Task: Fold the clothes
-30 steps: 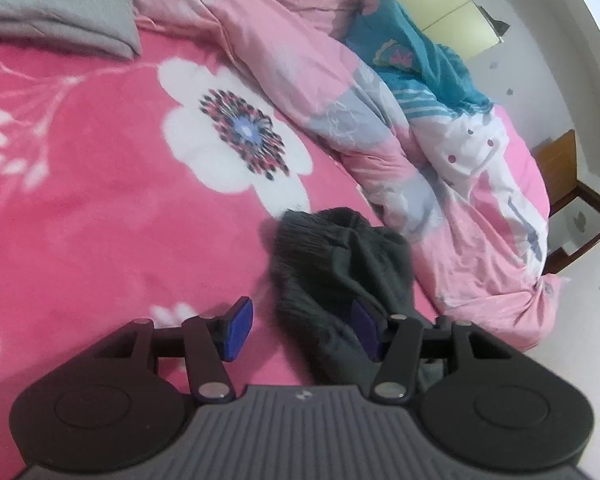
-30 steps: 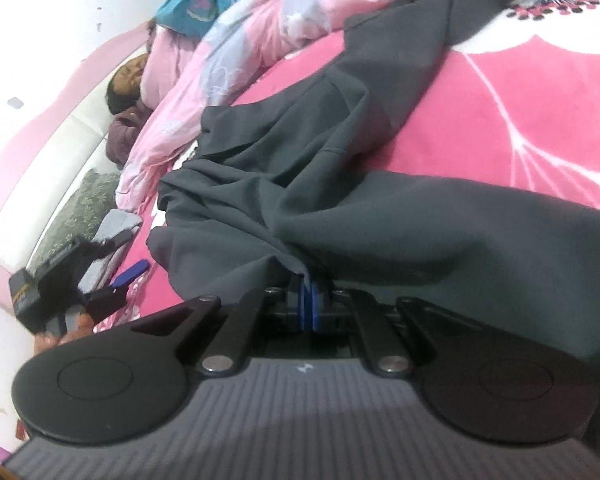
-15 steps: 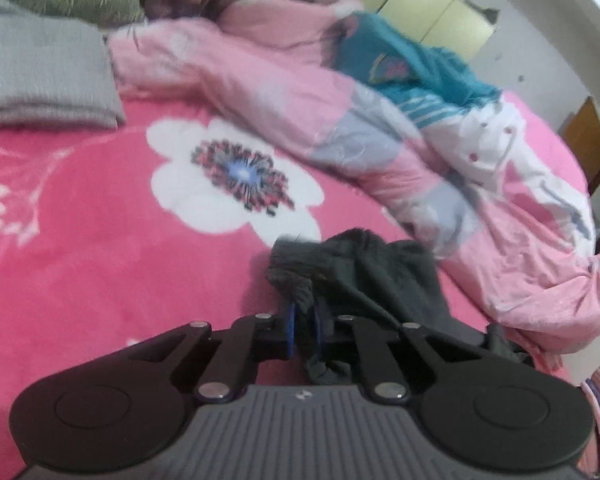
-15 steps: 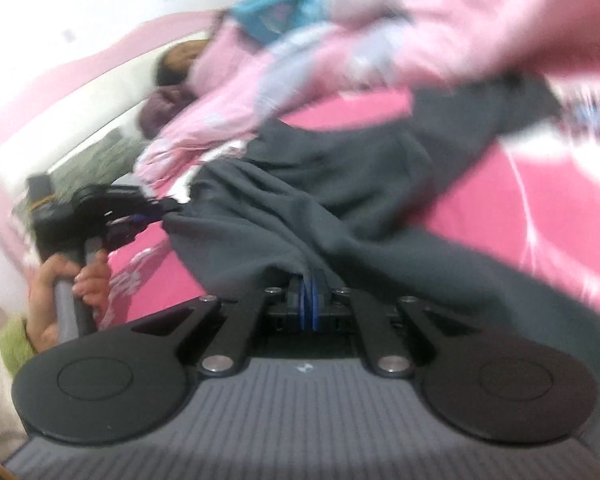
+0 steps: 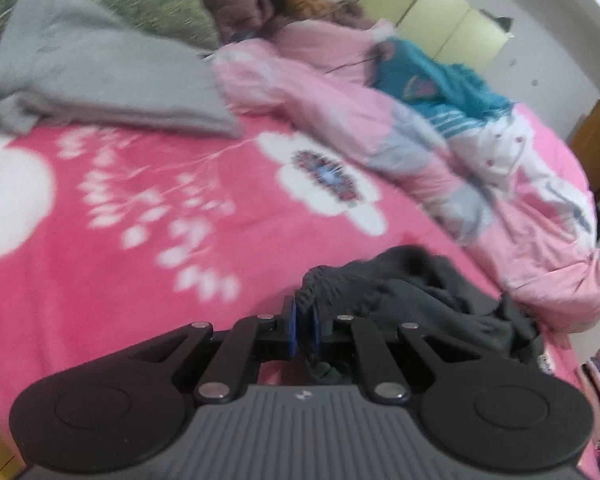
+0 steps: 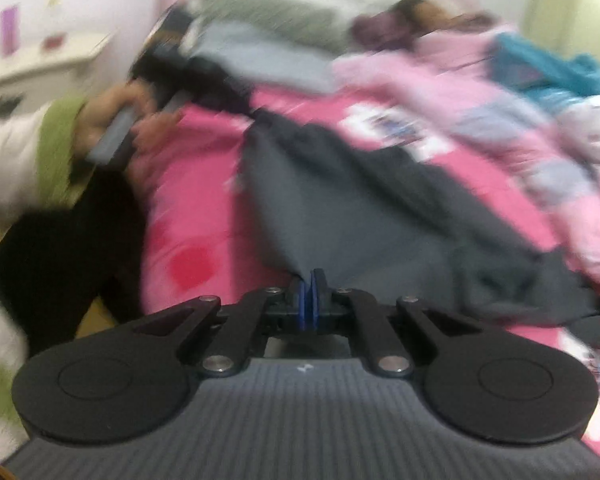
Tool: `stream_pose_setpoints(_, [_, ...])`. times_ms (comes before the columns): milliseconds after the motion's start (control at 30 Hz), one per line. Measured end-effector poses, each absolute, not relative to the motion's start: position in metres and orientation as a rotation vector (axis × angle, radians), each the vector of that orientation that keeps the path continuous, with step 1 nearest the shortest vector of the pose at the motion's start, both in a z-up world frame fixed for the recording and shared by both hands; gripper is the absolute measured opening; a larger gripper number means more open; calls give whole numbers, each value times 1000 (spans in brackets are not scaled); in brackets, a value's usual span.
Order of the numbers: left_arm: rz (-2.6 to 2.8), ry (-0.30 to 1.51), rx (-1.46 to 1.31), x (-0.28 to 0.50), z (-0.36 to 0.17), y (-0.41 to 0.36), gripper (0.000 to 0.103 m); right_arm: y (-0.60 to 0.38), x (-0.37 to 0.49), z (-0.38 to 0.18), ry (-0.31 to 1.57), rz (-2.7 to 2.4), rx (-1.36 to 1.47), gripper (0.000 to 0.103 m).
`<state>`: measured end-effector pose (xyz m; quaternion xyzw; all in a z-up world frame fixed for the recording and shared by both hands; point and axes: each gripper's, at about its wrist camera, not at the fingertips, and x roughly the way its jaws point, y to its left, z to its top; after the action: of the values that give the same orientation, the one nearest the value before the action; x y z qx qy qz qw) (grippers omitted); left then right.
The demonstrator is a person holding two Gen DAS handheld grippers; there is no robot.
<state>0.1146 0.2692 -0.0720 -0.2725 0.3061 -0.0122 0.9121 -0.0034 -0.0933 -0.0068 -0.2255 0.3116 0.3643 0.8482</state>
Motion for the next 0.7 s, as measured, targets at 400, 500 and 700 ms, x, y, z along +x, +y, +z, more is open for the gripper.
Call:
stream_pose_setpoints(400, [-97, 637, -596, 118, -90, 279, 34, -180, -28, -4, 744, 580, 69, 57])
stream_pose_setpoints(500, [-109, 631, -625, 118, -92, 281, 37, -256, -32, -8, 731, 287, 415, 60])
stream_pose_setpoints(700, [-22, 560, -559, 106, -82, 279, 37, -340, -46, -58, 721, -7, 934, 58])
